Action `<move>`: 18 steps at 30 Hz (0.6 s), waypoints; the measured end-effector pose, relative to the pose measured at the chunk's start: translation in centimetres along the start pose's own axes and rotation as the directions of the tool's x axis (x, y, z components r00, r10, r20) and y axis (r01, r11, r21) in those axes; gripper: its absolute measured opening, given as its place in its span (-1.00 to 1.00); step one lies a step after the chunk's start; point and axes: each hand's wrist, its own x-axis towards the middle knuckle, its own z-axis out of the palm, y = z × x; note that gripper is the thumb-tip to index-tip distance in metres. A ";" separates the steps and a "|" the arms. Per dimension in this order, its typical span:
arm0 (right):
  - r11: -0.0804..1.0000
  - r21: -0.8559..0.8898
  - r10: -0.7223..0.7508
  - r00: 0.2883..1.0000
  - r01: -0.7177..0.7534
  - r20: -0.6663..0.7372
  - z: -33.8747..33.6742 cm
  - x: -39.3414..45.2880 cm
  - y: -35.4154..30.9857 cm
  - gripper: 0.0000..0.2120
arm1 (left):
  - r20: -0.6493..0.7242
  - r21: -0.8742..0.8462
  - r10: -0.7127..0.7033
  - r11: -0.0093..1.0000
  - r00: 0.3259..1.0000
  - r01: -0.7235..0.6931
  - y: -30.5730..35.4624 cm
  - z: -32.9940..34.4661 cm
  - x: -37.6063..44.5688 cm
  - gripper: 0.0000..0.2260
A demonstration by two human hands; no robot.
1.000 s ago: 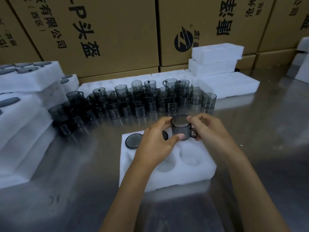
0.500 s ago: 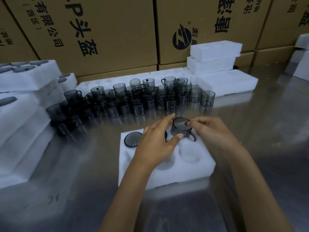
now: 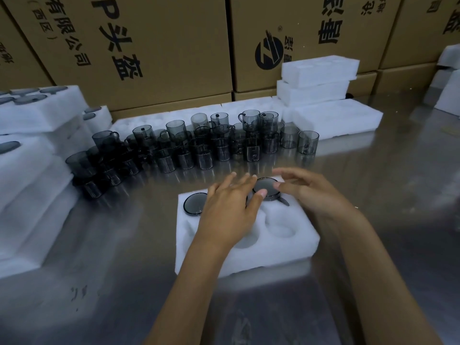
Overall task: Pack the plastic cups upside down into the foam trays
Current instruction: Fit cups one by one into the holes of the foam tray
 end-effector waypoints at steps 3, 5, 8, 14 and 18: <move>0.998 0.012 0.065 0.992 -0.067 0.106 -0.3 0.4 0.6 -0.57 | 0.039 0.129 -0.001 0.992 0.999 -0.004 -0.1 0.1 0.2 -0.53; 0.994 0.049 0.096 0.988 -0.102 0.122 -0.3 0.5 0.9 -0.55 | 0.060 0.140 -0.012 0.990 0.998 0.004 -0.2 0.0 0.2 -0.53; 0.964 0.217 0.129 0.985 -0.152 0.115 0.2 0.7 1.2 -0.65 | 0.064 0.115 -0.022 0.993 0.998 0.015 -0.2 0.0 0.1 -0.54; 0.904 0.376 0.179 0.979 -0.204 0.101 0.8 0.9 1.2 -0.77 | 0.040 0.062 -0.043 0.997 0.998 0.040 -0.1 0.1 0.0 -0.55; 0.894 0.410 0.195 0.981 -0.182 0.010 1.9 0.9 0.9 -0.87 | 0.041 0.054 -0.044 0.998 0.998 0.041 -0.3 0.3 0.1 -0.55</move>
